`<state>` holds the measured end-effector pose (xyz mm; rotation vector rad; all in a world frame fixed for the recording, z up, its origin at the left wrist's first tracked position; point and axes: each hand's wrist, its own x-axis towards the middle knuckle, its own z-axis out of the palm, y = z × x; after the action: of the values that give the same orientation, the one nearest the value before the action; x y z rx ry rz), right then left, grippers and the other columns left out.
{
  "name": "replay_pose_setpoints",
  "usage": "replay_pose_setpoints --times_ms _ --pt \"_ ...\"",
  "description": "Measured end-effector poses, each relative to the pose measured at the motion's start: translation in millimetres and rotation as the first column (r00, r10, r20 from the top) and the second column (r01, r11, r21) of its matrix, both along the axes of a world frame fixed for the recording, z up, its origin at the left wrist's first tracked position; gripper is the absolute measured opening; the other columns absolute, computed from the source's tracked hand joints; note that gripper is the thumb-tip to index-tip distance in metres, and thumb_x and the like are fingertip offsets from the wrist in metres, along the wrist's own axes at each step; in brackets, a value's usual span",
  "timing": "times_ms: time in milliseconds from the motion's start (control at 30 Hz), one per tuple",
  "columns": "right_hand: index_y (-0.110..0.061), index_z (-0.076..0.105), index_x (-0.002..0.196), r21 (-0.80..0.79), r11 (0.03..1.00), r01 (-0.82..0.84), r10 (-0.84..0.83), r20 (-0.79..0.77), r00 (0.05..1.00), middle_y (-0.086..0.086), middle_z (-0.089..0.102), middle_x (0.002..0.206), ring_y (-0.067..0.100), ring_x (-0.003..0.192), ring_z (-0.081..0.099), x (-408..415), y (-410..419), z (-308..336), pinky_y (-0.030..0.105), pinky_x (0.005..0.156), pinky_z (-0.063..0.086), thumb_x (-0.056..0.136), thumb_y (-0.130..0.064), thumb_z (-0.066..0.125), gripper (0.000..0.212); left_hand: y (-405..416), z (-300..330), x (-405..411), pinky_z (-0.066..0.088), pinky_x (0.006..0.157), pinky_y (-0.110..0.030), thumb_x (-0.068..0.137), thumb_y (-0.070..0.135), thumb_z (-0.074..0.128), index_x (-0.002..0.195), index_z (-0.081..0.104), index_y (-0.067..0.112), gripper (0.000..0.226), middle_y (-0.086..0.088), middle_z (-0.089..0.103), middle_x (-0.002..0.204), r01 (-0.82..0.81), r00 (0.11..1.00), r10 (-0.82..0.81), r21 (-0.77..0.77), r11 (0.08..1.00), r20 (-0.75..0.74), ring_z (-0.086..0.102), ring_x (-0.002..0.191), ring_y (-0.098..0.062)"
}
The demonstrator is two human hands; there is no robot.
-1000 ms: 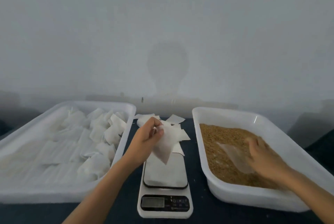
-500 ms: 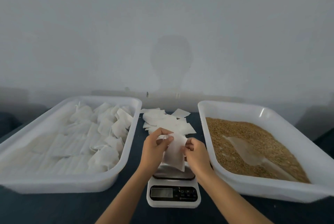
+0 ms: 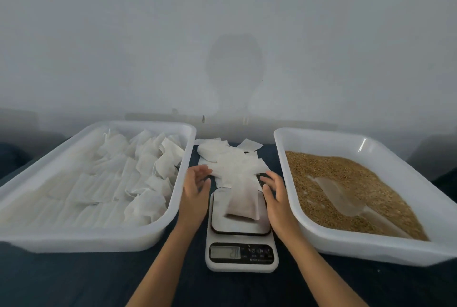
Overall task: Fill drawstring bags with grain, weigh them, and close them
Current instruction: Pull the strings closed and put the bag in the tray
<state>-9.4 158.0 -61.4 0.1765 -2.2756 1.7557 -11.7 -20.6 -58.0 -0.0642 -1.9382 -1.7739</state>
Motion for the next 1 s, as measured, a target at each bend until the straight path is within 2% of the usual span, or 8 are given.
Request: replay_pose_setpoints --times_ms 167,367,533,667,800,833,933,1000 --pt "-0.016 0.041 0.132 -0.061 0.998 0.029 -0.028 0.020 0.999 0.002 0.053 0.125 0.009 0.114 0.050 -1.9 0.8 -6.9 0.021 0.097 0.035 0.099 -0.012 0.041 0.033 -1.8 -2.6 -1.4 0.042 0.097 -0.021 0.089 -0.010 0.048 0.105 0.053 0.008 0.025 0.000 0.059 0.107 -0.011 0.999 0.013 -0.053 0.999 0.035 0.055 0.104 -0.009" --pt "-0.008 0.042 0.133 -0.088 0.995 0.042 -0.040 0.027 0.999 0.009 0.055 0.125 0.015 0.114 0.052 -4.6 5.9 -11.4 0.025 0.099 0.036 0.099 -0.011 0.041 0.034 -2.4 -4.2 -2.3 0.042 0.088 -0.009 0.089 -0.008 0.049 0.104 0.055 0.008 0.023 0.002 0.059 0.105 -0.039 0.998 0.044 -0.105 0.994 0.046 0.055 0.101 -0.004" --pt "-0.007 0.043 0.130 -0.100 0.994 0.050 -0.047 0.032 0.998 0.009 0.058 0.119 0.013 0.105 0.055 -7.6 4.4 -12.2 0.015 0.086 0.039 0.099 -0.010 0.042 0.031 -2.6 -4.3 -2.0 0.042 0.092 -0.016 0.089 -0.007 0.049 0.102 0.056 0.010 0.022 0.000 0.060 0.105 -0.046 0.997 0.053 -0.131 0.990 0.050 0.056 0.101 -0.008" --pt "-0.008 0.044 0.127 -0.115 0.992 0.049 -0.044 0.047 0.998 0.008 0.059 0.115 0.015 0.106 0.056 -7.8 2.0 -11.0 0.025 0.096 0.041 0.099 -0.010 0.042 0.028 -1.7 -4.0 -2.0 0.041 0.092 -0.014 0.089 -0.008 0.048 0.100 0.056 0.011 0.024 0.002 0.060 0.103 -0.019 0.998 0.027 -0.132 0.991 0.065 0.055 0.100 -0.006" --pt "-0.010 0.048 0.121 -0.061 0.997 0.055 -0.052 0.059 0.997 -0.002 0.060 0.098 -0.003 0.090 0.055 -10.1 -1.2 -11.8 0.003 0.077 0.040 0.097 -0.009 0.048 0.024 2.9 -3.7 -2.8 0.043 0.075 -0.004 0.092 -0.001 0.050 0.101 0.057 0.011 0.017 0.005 0.060 0.100 0.065 0.995 -0.046 -0.219 0.974 0.087 0.055 0.093 -0.001" --pt "-0.010 0.048 0.121 -0.048 0.997 0.057 -0.054 0.063 0.997 -0.003 0.059 0.094 -0.003 0.088 0.054 -11.4 -1.9 -11.1 0.001 0.073 0.040 0.096 -0.010 0.049 0.025 5.7 -3.9 -4.3 0.043 0.079 -0.007 0.093 0.003 0.050 0.104 0.057 0.010 0.015 0.004 0.060 0.103 0.094 0.992 -0.068 -0.254 0.963 0.110 0.055 0.096 -0.003" --pt "-0.007 0.047 0.121 -0.029 0.998 0.058 -0.056 0.061 0.997 0.004 0.060 0.096 0.002 0.087 0.056 -14.9 -4.1 -5.5 0.002 0.069 0.041 0.093 -0.008 0.055 0.029 16.2 -3.1 -10.9 0.017 0.112 -0.025 0.096 0.021 0.052 0.121 0.052 0.010 0.028 0.002 0.058 0.122 0.167 0.972 -0.093 -0.354 0.920 0.217 0.050 0.118 -0.010" --pt "-0.006 0.048 0.120 -0.014 0.999 0.051 -0.050 0.049 0.998 0.009 0.062 0.097 0.009 0.088 0.059 -16.8 -5.8 -2.2 0.005 0.069 0.044 0.090 -0.005 0.059 0.031 23.3 -0.1 -13.3 -0.002 0.117 -0.031 0.094 0.031 0.054 0.129 0.042 0.013 0.042 -0.002 0.053 0.131 0.229 0.946 -0.124 -0.344 0.911 0.300 0.045 0.126 -0.010"
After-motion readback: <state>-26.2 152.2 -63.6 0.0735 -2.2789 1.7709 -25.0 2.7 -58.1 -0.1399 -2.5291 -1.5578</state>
